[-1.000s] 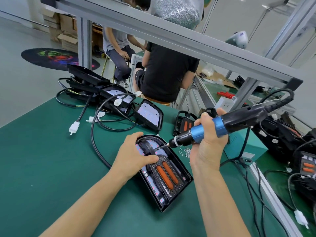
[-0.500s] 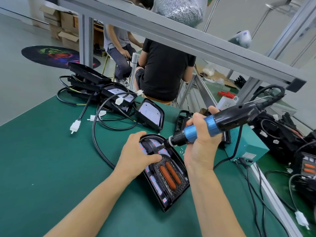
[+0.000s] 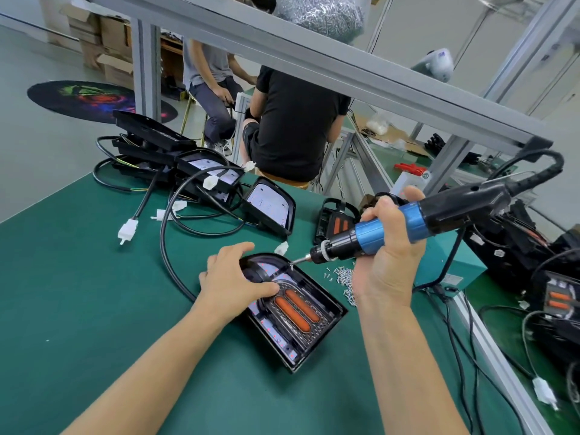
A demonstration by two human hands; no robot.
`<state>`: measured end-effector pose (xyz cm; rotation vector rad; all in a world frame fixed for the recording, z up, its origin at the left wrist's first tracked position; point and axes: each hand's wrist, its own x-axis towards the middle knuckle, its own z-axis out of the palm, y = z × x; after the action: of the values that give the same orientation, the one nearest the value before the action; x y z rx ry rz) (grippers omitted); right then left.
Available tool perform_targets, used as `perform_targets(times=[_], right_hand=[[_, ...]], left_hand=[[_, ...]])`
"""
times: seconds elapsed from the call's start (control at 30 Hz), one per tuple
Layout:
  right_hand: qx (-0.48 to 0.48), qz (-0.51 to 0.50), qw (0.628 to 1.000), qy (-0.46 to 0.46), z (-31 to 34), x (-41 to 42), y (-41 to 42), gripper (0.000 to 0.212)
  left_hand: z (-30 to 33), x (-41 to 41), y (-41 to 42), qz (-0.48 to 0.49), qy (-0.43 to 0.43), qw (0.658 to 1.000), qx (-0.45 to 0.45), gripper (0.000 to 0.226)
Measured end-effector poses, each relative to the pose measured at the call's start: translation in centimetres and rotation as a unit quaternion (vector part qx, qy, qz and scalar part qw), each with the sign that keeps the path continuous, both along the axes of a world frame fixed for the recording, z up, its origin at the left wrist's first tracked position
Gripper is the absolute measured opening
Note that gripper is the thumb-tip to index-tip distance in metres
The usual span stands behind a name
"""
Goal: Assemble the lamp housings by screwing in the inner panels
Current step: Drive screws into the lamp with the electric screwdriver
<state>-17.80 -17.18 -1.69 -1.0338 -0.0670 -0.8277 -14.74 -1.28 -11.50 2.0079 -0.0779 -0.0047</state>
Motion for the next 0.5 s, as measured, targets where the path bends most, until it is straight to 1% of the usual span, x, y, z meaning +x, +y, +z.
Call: perform_targets(times=[0.03, 0.07, 0.13, 0.17, 0.23, 0.37, 0.47, 0.5], right_hand=[[0.008, 0.003, 1.0, -0.001, 0.1, 0.0, 0.0, 0.033], [0.017, 0.007, 1.0, -0.003, 0.1, -0.1, -0.1, 0.033], [0.038, 0.017, 0.999, -0.008, 0.3, -0.2, -0.1, 0.031], [0.048, 0.02, 0.999, -0.01, 0.4, -0.2, -0.1, 0.031], [0.065, 0.027, 0.997, -0.013, 0.7, -0.3, -0.2, 0.03], [0.092, 0.041, 0.995, -0.023, 1.3, -0.7, -0.4, 0.027], [0.106, 0.051, 0.993, -0.029, 1.6, -1.0, -0.5, 0.026], [0.107, 0.051, 0.992, -0.03, 1.7, -1.1, -0.6, 0.026]], left_hand=[[0.3, -0.1, 0.0, 0.007, -0.028, 0.999, 0.029, 0.071], [0.6, -0.2, 0.0, 0.01, -0.059, 0.997, 0.039, 0.062], [1.3, -0.6, -0.3, 0.002, -0.102, 0.995, 0.019, 0.043], [1.6, -0.8, -0.5, -0.006, -0.11, 0.994, 0.003, 0.036], [1.9, -1.1, -1.0, -0.017, -0.102, 0.994, -0.023, 0.027], [1.9, -1.3, -1.6, -0.018, -0.061, 0.996, -0.064, 0.014], [2.1, -1.6, -1.9, -0.017, -0.046, 0.994, -0.095, 0.008], [2.2, -1.7, -1.9, -0.013, -0.043, 0.993, -0.11, 0.009]])
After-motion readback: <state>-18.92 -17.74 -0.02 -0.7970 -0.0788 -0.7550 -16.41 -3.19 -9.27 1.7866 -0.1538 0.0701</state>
